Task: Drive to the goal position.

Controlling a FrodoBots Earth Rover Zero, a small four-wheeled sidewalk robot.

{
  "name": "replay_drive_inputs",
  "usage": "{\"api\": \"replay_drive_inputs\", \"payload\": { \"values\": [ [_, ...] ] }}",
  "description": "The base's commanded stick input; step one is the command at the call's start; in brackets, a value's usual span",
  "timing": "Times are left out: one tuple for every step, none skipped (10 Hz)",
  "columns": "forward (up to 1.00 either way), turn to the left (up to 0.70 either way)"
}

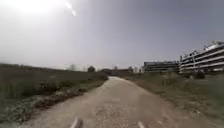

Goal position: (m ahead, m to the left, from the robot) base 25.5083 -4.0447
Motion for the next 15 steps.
{"api": "replay_drive_inputs", "payload": {
  "values": [
    [1.00, 0.00],
    [1.00, 0.00],
    [1.00, 0.00],
    [1.00, 0.00],
    [1.00, 0.00],
    [1.00, -0.02],
    [1.00, -0.19],
    [1.00, -0.38],
    [1.00, -0.32],
    [1.00, 0.00],
    [1.00, 0.00],
    [1.00, 0.00],
    [1.00, 0.00],
    [1.00, 0.00],
    [1.00, 0.00]
  ]
}}
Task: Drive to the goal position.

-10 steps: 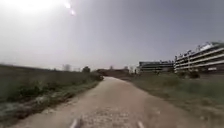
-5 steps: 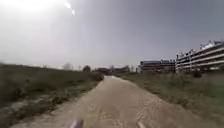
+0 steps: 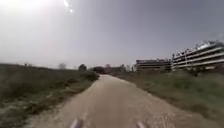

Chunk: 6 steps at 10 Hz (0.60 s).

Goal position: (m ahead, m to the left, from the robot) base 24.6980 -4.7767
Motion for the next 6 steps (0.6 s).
{"api": "replay_drive_inputs", "payload": {
  "values": [
    [1.00, 0.00],
    [1.00, 0.00],
    [1.00, 0.00],
    [1.00, 0.00],
    [1.00, 0.00],
    [1.00, 0.00]
  ]
}}
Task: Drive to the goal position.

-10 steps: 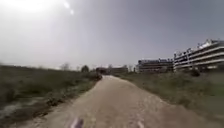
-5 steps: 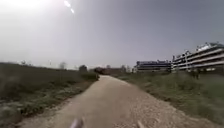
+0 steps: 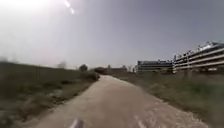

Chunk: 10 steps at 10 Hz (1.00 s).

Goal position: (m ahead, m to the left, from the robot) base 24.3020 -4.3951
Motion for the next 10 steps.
{"api": "replay_drive_inputs", "payload": {
  "values": [
    [1.00, 0.00],
    [1.00, 0.00],
    [1.00, 0.00],
    [1.00, 0.00],
    [1.00, 0.00],
    [1.00, 0.00],
    [1.00, 0.00],
    [1.00, 0.00],
    [1.00, -0.06],
    [1.00, -0.13]
  ]
}}
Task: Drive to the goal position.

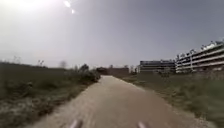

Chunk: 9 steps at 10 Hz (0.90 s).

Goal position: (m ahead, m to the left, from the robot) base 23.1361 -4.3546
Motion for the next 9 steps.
{"api": "replay_drive_inputs", "payload": {
  "values": [
    [1.00, 0.00],
    [1.00, 0.00],
    [1.00, 0.00],
    [1.00, 0.00],
    [1.00, 0.00],
    [1.00, 0.00],
    [1.00, 0.00],
    [1.00, 0.00],
    [1.00, 0.00]
  ]
}}
